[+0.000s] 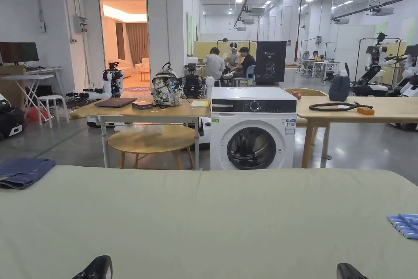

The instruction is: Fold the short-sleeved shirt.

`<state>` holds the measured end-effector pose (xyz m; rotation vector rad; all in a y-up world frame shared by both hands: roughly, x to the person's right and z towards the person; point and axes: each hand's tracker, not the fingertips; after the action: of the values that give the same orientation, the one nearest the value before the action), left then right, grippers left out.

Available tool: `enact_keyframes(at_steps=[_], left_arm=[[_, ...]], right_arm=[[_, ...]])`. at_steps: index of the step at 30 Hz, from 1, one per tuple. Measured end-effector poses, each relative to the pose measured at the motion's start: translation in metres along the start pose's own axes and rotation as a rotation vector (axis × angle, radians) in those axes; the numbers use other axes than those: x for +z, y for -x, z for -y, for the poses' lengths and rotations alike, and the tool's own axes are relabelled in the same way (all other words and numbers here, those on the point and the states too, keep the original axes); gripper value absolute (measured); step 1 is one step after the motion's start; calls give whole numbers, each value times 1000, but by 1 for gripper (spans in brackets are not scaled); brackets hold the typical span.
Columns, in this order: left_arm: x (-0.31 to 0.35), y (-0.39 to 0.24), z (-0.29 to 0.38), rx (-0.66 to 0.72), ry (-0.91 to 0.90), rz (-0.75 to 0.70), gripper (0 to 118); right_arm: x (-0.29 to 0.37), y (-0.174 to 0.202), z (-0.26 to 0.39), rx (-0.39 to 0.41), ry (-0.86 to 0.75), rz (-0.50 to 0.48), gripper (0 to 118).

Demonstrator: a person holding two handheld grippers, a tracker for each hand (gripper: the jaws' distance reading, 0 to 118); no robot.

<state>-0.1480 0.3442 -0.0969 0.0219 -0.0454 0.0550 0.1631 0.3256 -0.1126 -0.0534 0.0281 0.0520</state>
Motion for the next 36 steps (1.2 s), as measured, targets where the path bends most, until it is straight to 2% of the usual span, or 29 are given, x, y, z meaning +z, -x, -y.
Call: enact_keyframes(at_steps=[9,13,17,21,26,29,33,34,35,36], left_arm=[[1,3,0,0,-3,-21,0],[6,14,-2,-3,-1,-48,0],[20,35,-2,1,5,-103,0],[39,58,-1,-20,25,-199,0],[61,86,0,-37,57,-297,0],[69,98,3,-52,77,-336,0],[73,125,9,-31,158,-301,2],[70,134,10,-26,198,-311,7],[61,149,12,-19,262,-306,19],[52,162,16,-18,313,-301,43]], right_arm=[[-1,1,1,-1,7,6,0],[-5,12,2,14,6,-16,0],[-14,36,3,-20,10,-121,0],[-25,69,8,-8,10,-210,0],[-36,101,15,-71,38,-343,0],[-39,113,19,-65,44,-368,0],[-39,121,23,-50,64,-408,0],[-38,121,24,-46,64,-414,0],[-37,120,25,-44,66,-418,0],[-36,120,27,-45,68,-419,0]])
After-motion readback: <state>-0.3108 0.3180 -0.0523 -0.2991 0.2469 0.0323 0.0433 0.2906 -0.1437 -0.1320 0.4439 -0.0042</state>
